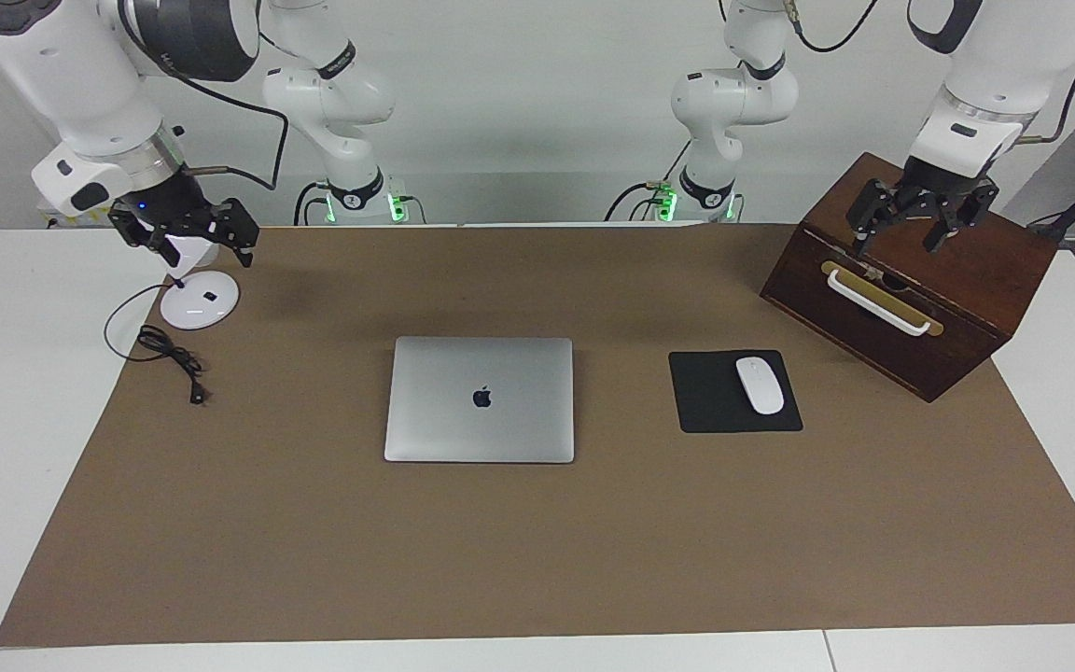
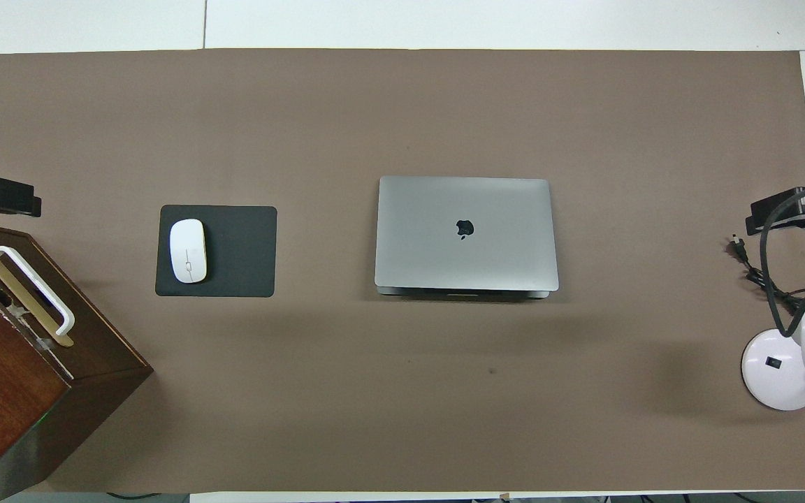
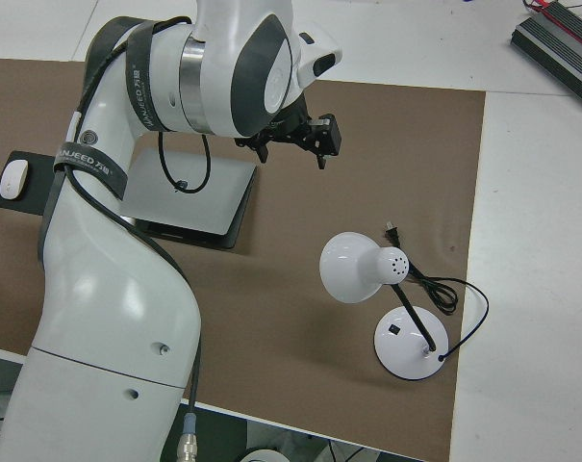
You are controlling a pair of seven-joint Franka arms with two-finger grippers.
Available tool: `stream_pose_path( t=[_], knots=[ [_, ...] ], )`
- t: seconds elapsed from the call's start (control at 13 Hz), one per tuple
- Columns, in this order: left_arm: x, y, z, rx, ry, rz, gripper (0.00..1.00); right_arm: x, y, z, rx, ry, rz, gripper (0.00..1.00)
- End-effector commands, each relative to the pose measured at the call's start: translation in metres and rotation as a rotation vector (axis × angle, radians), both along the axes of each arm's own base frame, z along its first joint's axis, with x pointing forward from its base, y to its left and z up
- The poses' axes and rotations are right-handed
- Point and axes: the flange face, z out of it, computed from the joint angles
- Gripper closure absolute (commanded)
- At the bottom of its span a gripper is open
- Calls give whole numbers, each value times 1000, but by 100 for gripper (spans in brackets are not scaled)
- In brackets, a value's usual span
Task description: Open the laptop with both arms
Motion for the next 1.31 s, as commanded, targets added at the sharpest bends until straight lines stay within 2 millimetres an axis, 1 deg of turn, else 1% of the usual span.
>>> stream_pose_path(
  t=[0.0,0.38,0.69,0.85,1.23],
  knots=[
    [-3,-4,-3,-9,-3,8,0,-2,-4,1,18,-7,1,0],
    [-4,-5,-3,-7,-1,6,0,-1,-6,-1,23,-10,5,0],
    [-4,-7,-3,-7,-1,3,0,4,-10,-3,21,-57,54,0],
    [-4,-7,-3,-7,-1,3,0,3,-11,-17,21,-65,59,0],
    [-5,-10,-4,-33,2,5,0,-6,-10,-44,16,-106,64,0]
  ],
)
